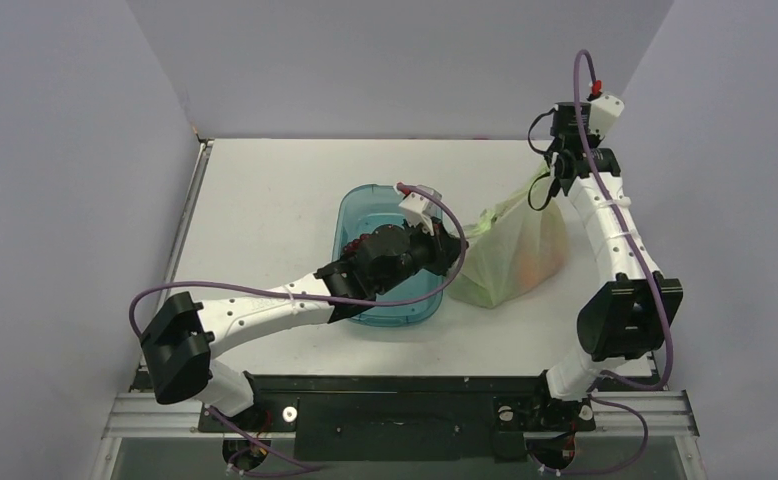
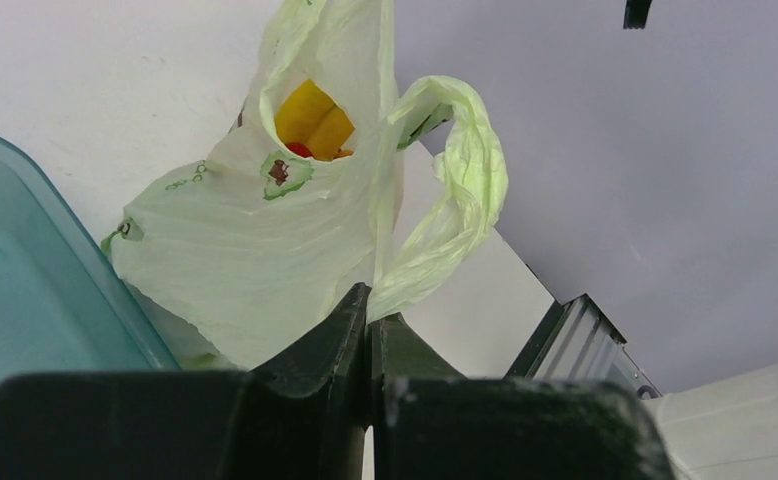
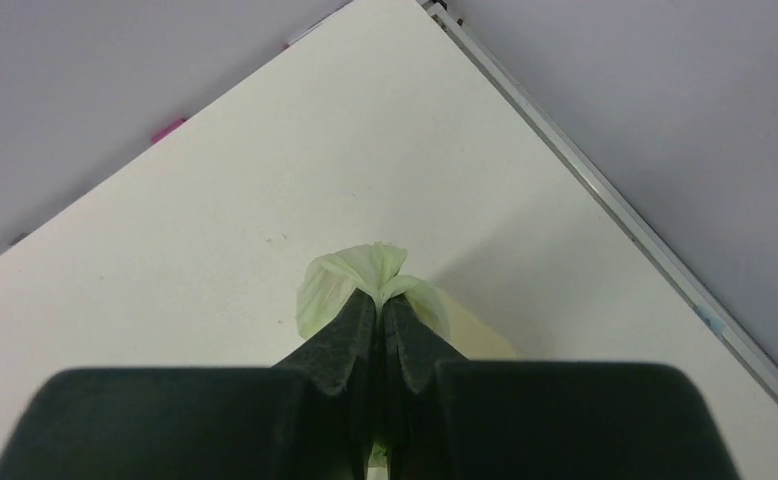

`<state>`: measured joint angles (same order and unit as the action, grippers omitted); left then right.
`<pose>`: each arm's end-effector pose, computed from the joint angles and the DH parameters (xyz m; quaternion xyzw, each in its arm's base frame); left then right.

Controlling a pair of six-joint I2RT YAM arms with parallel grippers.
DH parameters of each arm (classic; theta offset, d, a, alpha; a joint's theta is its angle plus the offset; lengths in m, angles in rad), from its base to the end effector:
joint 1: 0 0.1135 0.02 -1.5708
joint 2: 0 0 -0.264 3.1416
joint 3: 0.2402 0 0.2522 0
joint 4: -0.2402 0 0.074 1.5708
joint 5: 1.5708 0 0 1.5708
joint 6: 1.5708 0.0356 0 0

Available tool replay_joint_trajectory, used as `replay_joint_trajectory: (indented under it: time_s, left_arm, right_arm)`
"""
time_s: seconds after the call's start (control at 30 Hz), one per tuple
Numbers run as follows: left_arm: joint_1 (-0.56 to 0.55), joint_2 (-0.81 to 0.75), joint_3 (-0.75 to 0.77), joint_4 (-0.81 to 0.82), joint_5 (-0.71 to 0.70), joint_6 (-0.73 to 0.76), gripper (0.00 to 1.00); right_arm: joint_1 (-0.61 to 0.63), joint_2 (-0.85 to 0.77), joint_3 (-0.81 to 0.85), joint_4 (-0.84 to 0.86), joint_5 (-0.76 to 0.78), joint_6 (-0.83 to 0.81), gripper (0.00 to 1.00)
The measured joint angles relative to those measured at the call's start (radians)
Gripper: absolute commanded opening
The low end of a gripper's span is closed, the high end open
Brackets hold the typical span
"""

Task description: Take the fake fruits out of the plastic bag

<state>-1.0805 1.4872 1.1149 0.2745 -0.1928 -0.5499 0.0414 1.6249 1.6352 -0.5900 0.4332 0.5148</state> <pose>0.1738 -0.3112 0.3327 0.1310 0.7285 -0.4377 0.5104 0.3679 0.0003 0.3814 0.3008 0.8112 -0.0543 0.4985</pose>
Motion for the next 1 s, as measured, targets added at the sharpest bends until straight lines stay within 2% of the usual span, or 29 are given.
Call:
replay_joint_trajectory:
  time_s: [0.03, 0.07, 0.1, 0.13, 0.17, 0.2, 0.23, 0.3, 0.37, 0.5, 0.7, 0.77, 0.83, 0.9, 0.93, 1.0]
  left_arm:
    - [-0.001, 0.003, 0.000, 0.001, 0.005, -0.006, 0.02]
    - [-0.001, 0.005, 0.000, 0.002, 0.008, -0.010, 0.05]
    - [-0.001, 0.008, 0.002, 0.002, 0.012, -0.015, 0.14]
    - [-0.001, 0.012, 0.006, -0.001, 0.015, -0.016, 0.19]
    - [-0.001, 0.018, 0.014, -0.005, 0.019, -0.017, 0.31]
    - [-0.001, 0.023, 0.023, -0.011, 0.024, -0.018, 0.38]
    - [-0.003, 0.028, 0.033, -0.018, 0.027, -0.016, 0.51]
    - [-0.005, 0.037, 0.056, -0.031, 0.035, -0.008, 0.68]
    - [-0.005, 0.044, 0.088, -0.059, 0.045, 0.013, 0.77]
    - [-0.005, 0.083, 0.208, -0.147, 0.063, 0.068, 0.84]
    - [-0.005, 0.211, 0.486, -0.356, 0.065, 0.174, 0.83]
    - [-0.005, 0.249, 0.551, -0.409, 0.058, 0.204, 0.80]
    - [-0.005, 0.275, 0.581, -0.445, 0.047, 0.227, 0.72]
    - [-0.005, 0.289, 0.588, -0.469, 0.031, 0.242, 0.61]
    - [-0.005, 0.294, 0.588, -0.481, 0.021, 0.248, 0.44]
    - [-0.005, 0.299, 0.588, -0.497, 0.002, 0.249, 0.23]
  right_arm:
    - [0.003, 0.009, 0.005, -0.005, 0.000, -0.011, 0.13]
    - [0.003, 0.013, 0.010, -0.011, -0.003, -0.017, 0.28]
    - [0.003, 0.018, 0.021, -0.027, -0.002, -0.026, 0.32]
    - [0.003, 0.019, 0.036, -0.040, -0.002, -0.031, 0.40]
    - [0.003, 0.019, 0.048, -0.050, -0.002, -0.032, 0.49]
    - [0.003, 0.016, 0.060, -0.062, -0.003, -0.037, 0.54]
    - [0.003, 0.009, 0.064, -0.072, -0.003, -0.035, 0.63]
    - [0.003, -0.018, 0.055, -0.097, -0.011, -0.032, 0.72]
    - [0.003, -0.071, 0.013, -0.111, -0.024, -0.023, 0.77]
    - [0.005, -0.238, -0.097, -0.150, -0.059, 0.000, 0.80]
    - [0.006, -0.498, -0.238, -0.160, -0.086, 0.066, 0.84]
    - [0.006, -0.555, -0.281, -0.161, -0.103, 0.089, 0.84]
    - [0.005, -0.593, -0.337, -0.158, -0.133, 0.115, 0.82]
    - [-0.004, -0.615, -0.406, -0.143, -0.184, 0.140, 0.81]
    - [-0.010, -0.617, -0.435, -0.136, -0.214, 0.153, 0.80]
    - [-0.021, -0.598, -0.483, -0.119, -0.281, 0.172, 0.78]
